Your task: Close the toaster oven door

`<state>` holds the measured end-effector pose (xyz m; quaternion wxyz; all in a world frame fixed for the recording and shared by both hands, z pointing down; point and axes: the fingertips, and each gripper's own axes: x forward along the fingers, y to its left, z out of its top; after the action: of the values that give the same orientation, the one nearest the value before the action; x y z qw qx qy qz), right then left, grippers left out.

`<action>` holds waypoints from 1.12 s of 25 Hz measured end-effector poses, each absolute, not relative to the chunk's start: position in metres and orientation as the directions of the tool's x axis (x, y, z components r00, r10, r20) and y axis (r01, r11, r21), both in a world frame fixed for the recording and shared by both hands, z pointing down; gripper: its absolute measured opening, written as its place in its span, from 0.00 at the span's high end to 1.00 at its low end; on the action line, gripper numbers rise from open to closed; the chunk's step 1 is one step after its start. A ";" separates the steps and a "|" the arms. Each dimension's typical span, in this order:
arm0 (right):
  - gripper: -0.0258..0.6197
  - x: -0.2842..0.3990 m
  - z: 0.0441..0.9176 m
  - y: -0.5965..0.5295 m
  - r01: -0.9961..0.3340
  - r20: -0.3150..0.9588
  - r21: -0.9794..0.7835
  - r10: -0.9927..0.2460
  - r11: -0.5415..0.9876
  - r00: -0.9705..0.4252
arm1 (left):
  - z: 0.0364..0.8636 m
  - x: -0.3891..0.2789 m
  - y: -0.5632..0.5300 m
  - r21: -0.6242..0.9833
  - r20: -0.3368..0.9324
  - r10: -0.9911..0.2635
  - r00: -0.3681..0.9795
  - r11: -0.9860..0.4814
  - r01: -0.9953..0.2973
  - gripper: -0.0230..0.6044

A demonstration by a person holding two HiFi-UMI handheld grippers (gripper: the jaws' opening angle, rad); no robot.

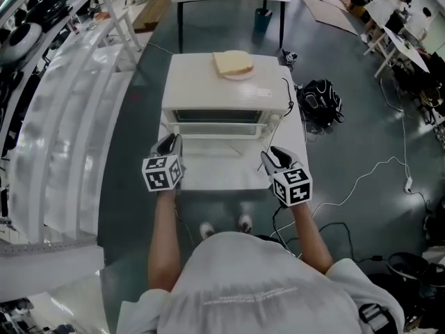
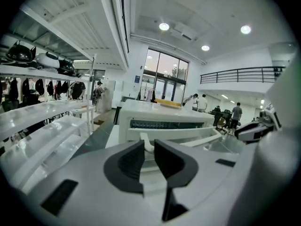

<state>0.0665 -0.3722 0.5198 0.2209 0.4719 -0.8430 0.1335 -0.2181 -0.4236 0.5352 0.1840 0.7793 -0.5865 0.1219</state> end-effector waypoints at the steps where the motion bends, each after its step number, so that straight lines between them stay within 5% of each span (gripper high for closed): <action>1: 0.76 0.068 0.519 -0.375 -0.858 0.496 -0.015 -0.741 0.514 -0.453 | 0.532 -0.218 -0.430 0.135 0.404 -0.870 0.282 -0.248 -0.959 0.85; 19: 0.76 0.083 0.509 -0.393 -0.878 0.486 0.005 -0.768 0.478 -0.416 | 0.518 -0.215 -0.474 0.070 0.395 -0.882 0.258 -0.252 -0.965 0.86; 28: 0.76 0.081 0.452 -0.409 -0.862 0.386 0.051 -0.806 0.504 -0.448 | 0.487 -0.221 -0.459 0.061 0.368 -0.898 0.240 -0.235 -0.970 0.86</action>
<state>0.0812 -0.4088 0.4519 0.1833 0.4922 -0.8475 0.0761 -0.2206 -0.4587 0.4874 0.1398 0.7750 -0.6026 0.1289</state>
